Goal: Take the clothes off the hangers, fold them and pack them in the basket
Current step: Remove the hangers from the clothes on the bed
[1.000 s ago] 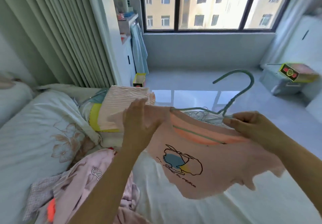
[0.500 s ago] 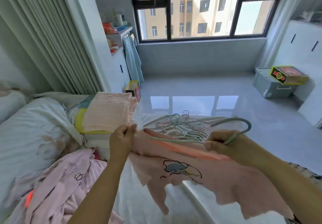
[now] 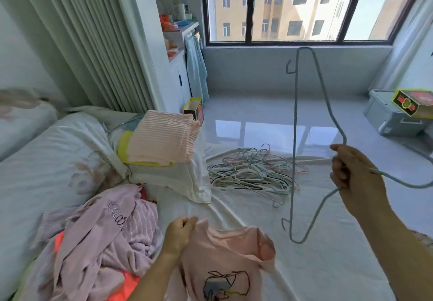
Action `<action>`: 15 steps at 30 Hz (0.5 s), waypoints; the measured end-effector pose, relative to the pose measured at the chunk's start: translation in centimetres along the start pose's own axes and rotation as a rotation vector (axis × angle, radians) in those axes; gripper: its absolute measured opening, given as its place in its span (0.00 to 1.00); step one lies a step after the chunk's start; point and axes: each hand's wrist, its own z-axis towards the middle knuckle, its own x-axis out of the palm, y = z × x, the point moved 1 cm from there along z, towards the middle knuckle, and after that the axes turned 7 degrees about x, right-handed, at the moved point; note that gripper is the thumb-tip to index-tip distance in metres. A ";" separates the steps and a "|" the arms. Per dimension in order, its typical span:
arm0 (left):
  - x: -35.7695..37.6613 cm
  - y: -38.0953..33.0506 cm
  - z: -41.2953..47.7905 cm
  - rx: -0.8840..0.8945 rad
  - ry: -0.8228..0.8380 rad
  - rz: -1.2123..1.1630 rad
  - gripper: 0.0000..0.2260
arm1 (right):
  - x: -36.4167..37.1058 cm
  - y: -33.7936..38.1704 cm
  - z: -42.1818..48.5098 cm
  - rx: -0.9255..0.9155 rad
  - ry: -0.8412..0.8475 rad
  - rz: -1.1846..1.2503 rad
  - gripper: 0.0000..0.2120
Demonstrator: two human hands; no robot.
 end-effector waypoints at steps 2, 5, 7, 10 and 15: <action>-2.2 1.4 0.7 -0.067 -0.046 -0.059 0.17 | 1.5 -2.5 0.8 0.055 0.051 -0.170 0.11; -7.0 2.0 2.6 -0.128 -0.230 -0.180 0.11 | 3.4 -7.4 1.7 0.162 0.150 -0.431 0.12; -11.3 1.7 4.5 -0.107 -0.344 -0.183 0.08 | 4.3 -10.8 2.3 0.232 0.185 -0.556 0.14; -18.9 2.7 8.1 -0.079 -0.382 -0.044 0.08 | 5.2 -14.6 3.4 0.293 0.161 -0.669 0.12; -29.4 4.8 14.4 -0.121 -0.421 0.239 0.13 | 6.9 -18.8 6.0 0.413 0.087 -0.755 0.07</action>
